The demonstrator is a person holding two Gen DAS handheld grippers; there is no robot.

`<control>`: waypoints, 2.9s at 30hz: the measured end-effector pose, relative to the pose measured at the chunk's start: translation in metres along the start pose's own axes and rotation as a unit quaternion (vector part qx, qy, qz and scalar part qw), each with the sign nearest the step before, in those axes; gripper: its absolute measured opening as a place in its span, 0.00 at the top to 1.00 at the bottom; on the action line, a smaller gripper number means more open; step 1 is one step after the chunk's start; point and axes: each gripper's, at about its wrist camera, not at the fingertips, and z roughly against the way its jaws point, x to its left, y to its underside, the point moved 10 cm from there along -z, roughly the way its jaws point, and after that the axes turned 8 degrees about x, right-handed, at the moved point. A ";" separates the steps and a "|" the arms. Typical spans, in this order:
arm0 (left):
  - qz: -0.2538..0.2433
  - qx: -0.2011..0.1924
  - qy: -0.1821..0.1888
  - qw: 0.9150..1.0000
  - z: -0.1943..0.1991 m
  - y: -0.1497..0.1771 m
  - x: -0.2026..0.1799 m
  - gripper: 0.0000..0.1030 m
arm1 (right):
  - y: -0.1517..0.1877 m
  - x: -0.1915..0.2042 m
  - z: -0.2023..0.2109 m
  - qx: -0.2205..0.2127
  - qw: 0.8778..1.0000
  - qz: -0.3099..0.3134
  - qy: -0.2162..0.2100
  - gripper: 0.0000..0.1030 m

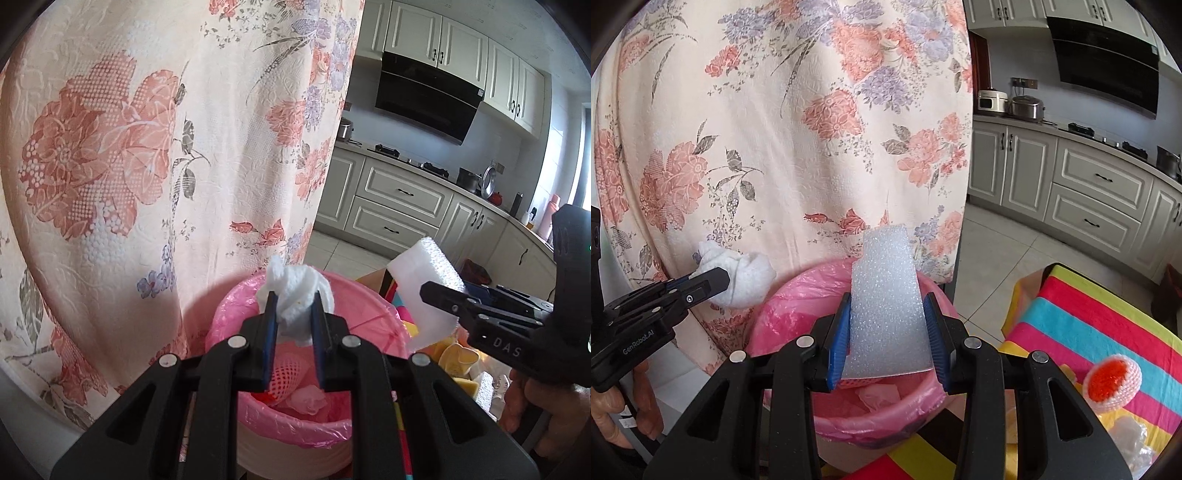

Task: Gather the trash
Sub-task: 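Move both items over the pink bin and release them inside, then return both open grippers to the trash pile on the table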

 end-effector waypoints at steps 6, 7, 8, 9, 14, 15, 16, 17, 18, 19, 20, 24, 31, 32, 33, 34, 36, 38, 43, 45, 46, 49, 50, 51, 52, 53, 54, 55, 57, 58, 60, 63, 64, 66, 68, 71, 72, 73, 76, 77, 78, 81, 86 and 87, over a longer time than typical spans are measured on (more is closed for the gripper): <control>0.003 0.002 -0.002 1.000 -0.004 0.000 0.003 0.75 | -0.005 0.005 -0.012 0.005 1.000 0.006 -0.003 0.62; 0.002 0.002 -0.002 1.000 -0.004 0.001 0.002 0.73 | -0.006 0.005 -0.013 0.005 1.000 0.007 -0.002 0.60; 0.002 0.003 -0.003 1.000 -0.003 0.001 0.002 0.67 | -0.006 0.004 -0.014 0.005 1.000 0.006 0.001 0.50; 0.002 0.002 -0.005 1.000 -0.003 0.001 0.002 0.60 | -0.006 0.003 -0.015 0.004 1.000 0.005 0.003 0.39; 0.002 0.001 -0.005 1.000 -0.004 0.001 0.002 0.58 | -0.006 -0.002 -0.015 0.000 1.000 0.003 0.010 0.37; 0.003 0.001 -0.005 1.000 -0.003 0.001 0.003 0.58 | -0.005 -0.004 -0.015 0.000 1.000 0.001 0.010 0.37; 0.003 0.001 -0.006 1.000 -0.003 0.001 0.003 0.58 | -0.004 -0.005 -0.014 -0.001 1.000 -0.001 0.012 0.37; 0.003 0.001 -0.007 1.000 -0.003 0.001 0.003 0.58 | -0.004 -0.007 -0.013 -0.001 1.000 -0.002 0.012 0.37; 0.003 0.001 -0.007 1.000 -0.001 0.002 0.002 0.58 | -0.003 -0.008 -0.012 -0.002 1.000 -0.004 0.013 0.37; 0.003 0.002 -0.006 1.000 -0.001 0.003 0.001 0.58 | -0.002 -0.009 -0.011 -0.002 1.000 -0.006 0.013 0.37; 0.002 0.002 -0.005 1.000 -0.001 0.004 0.000 0.58 | -0.001 -0.011 -0.010 -0.003 1.000 -0.008 0.014 0.37; -0.001 0.005 -0.001 1.000 -0.001 0.007 -0.007 0.56 | 0.007 -0.017 0.000 -0.007 1.000 -0.013 0.021 0.37; -0.010 0.008 0.001 1.000 0.003 0.010 -0.021 0.51 | 0.020 -0.036 0.026 -0.018 0.999 -0.029 0.037 0.35; -0.011 0.009 0.001 1.000 0.003 0.011 -0.023 0.50 | 0.023 -0.040 0.031 -0.020 0.998 -0.032 0.040 0.33; -0.014 0.010 0.001 1.000 0.004 0.013 -0.026 0.50 | 0.026 -0.044 0.035 -0.022 0.998 -0.034 0.044 0.32; -0.016 0.011 0.001 1.000 0.004 0.014 -0.029 0.50 | 0.030 -0.049 0.041 -0.024 0.998 -0.037 0.049 0.32; -0.024 0.014 0.006 1.000 0.005 0.017 -0.038 0.50 | 0.036 -0.056 0.050 -0.026 0.997 -0.042 0.054 0.32; -0.028 0.015 0.011 0.999 0.006 0.020 -0.044 0.49 | 0.045 -0.067 0.061 -0.028 0.996 -0.048 0.065 0.31; -0.040 0.021 0.025 0.999 0.008 0.030 -0.070 0.49 | 0.072 -0.101 0.088 -0.030 0.993 -0.074 0.093 0.30; -0.044 0.023 0.031 0.998 0.009 0.034 -0.081 0.49 | 0.084 -0.115 0.099 -0.030 0.991 -0.085 0.103 0.30; -0.048 0.026 0.035 0.998 0.009 0.037 -0.087 0.49 | 0.090 -0.123 0.105 -0.031 0.989 -0.093 0.108 0.30; -0.058 0.031 0.041 0.997 0.009 0.044 -0.104 0.49 | 0.108 -0.143 0.123 -0.034 0.986 -0.111 0.123 0.29; -0.063 0.034 0.045 0.996 0.010 0.047 -0.111 0.49 | 0.113 -0.147 0.127 -0.034 0.985 -0.114 0.127 0.29; -0.067 0.036 0.047 0.996 0.010 0.050 -0.118 0.49 | 0.119 -0.153 0.132 -0.035 0.983 -0.119 0.132 0.29; -0.070 0.038 0.050 0.996 0.010 0.053 -0.123 0.49 | 0.127 -0.160 0.138 -0.034 0.982 -0.125 0.137 0.29; -0.073 0.039 0.052 0.995 0.010 0.055 -0.128 0.48 | 0.132 -0.164 0.142 -0.034 0.981 -0.128 0.140 0.29; -0.077 0.042 0.055 0.995 0.010 0.058 -0.135 0.48 | 0.138 -0.169 0.146 -0.034 0.980 -0.133 0.143 0.29; -0.081 0.044 0.056 0.994 0.010 0.061 -0.141 0.47 | 0.144 -0.173 0.150 -0.033 0.979 -0.137 0.146 0.28; -0.089 0.049 0.061 0.993 0.009 0.068 -0.153 0.47 | 0.157 -0.183 0.159 -0.032 0.977 -0.146 0.152 0.28; -0.092 0.052 0.064 0.992 0.008 0.071 -0.159 0.47 | 0.164 -0.188 0.163 -0.032 0.976 -0.152 0.155 0.28; -0.098 0.058 0.068 0.991 0.006 0.076 -0.169 0.47 | 0.175 -0.196 0.169 -0.031 0.974 -0.161 0.159 0.28; -0.108 0.066 0.074 0.989 0.003 0.085 -0.185 0.47 | 0.189 -0.206 0.177 -0.029 0.971 -0.172 0.164 0.27; -0.112 0.069 0.076 0.988 0.002 0.088 -0.190 0.47 | 0.193 -0.208 0.179 -0.029 0.970 -0.175 0.165 0.27; -0.118 0.073 0.080 0.987 0.000 0.092 -0.200 0.47 | 0.205 -0.213 0.183 -0.026 0.969 -0.181 0.167 0.27; -0.124 0.079 0.083 0.986 -0.003 0.098 -0.208 0.47 | 0.214 -0.218 0.184 -0.024 0.967 -0.187 0.169 0.26; -0.131 0.086 0.087 0.984 -0.005 0.105 -0.219 0.47 | 0.228 -0.224 0.185 -0.018 0.966 -0.195 0.170 0.26; -0.133 0.089 0.088 0.983 -0.007 0.108 -0.222 0.47 | 0.232 -0.226 0.185 -0.017 0.965 -0.197 0.170 0.26; -0.136 0.093 0.089 0.982 -0.009 0.112 -0.226 0.47 | 0.237 -0.228 0.185 -0.014 0.965 -0.199 0.170 0.26; -0.142 0.103 0.093 0.980 -0.015 0.121 -0.235 0.47 | 0.250 -0.231 0.181 -0.007 0.964 -0.205 0.168 0.26; -0.144 0.107 0.093 0.979 -0.017 0.124 -0.238 0.47 | 0.253 -0.232 0.180 -0.004 0.964 -0.208 0.167 0.26; -0.146 0.110 0.094 0.979 -0.020 0.127 -0.241 0.47 | 0.257 -0.234 0.179 -0.002 0.963 -0.210 0.166 0.26; -0.150 0.120 0.096 0.977 -0.027 0.133 -0.248 0.47 | 0.266 -0.237 0.174 0.005 0.963 -0.214 0.164 0.26; -0.155 0.138 0.098 0.973 -0.043 0.144 -0.259 0.47 | 0.279 -0.241 0.163 0.019 0.962 -0.221 0.159 0.26; -0.156 0.141 0.098 0.973 -0.046 0.145 -0.260 0.47 | 0.281 -0.242 0.162 0.021 0.962 -0.223 0.157 0.26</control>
